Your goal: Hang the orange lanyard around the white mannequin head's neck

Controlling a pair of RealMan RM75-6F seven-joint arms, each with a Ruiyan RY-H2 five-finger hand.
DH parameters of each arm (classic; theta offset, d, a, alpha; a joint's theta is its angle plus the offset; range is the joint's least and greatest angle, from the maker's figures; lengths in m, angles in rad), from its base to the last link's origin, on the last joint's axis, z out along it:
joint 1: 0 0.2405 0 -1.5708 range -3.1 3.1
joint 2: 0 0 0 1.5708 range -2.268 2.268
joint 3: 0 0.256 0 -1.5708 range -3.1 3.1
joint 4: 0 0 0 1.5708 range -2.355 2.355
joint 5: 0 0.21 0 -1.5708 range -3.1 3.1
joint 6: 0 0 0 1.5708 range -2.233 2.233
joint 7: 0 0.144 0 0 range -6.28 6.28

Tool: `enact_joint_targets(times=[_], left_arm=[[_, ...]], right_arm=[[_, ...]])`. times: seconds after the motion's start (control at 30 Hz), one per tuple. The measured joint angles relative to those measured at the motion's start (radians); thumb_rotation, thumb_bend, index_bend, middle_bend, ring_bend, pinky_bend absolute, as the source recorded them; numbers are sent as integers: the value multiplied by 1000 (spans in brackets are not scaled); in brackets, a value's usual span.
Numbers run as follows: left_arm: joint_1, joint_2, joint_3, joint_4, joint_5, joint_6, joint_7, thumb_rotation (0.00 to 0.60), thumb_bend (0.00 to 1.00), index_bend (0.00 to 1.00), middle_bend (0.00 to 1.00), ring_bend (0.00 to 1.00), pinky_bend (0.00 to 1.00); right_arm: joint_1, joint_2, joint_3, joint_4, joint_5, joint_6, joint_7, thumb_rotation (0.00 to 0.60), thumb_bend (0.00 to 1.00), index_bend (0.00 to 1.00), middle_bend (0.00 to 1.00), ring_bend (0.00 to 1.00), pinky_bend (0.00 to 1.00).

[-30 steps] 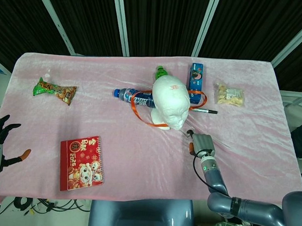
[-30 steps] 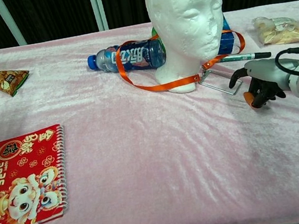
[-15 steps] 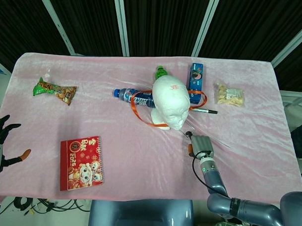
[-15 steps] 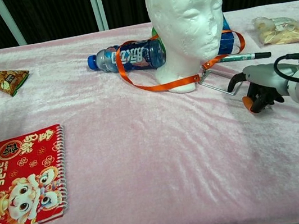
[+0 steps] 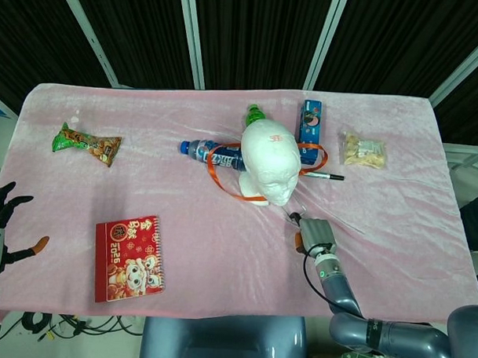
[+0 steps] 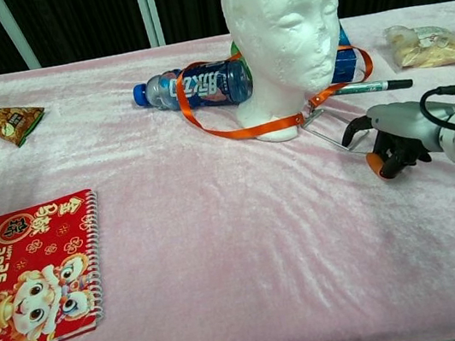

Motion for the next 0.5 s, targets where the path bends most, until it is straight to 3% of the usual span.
enact_joint_targets(times=[0.5], left_arm=[[2, -3, -6, 1, -3, -7, 10, 600, 179, 247, 49, 0, 0]], right_arm=[[-19, 18, -31, -46, -26, 8, 6, 600, 642, 238, 801, 788, 785]])
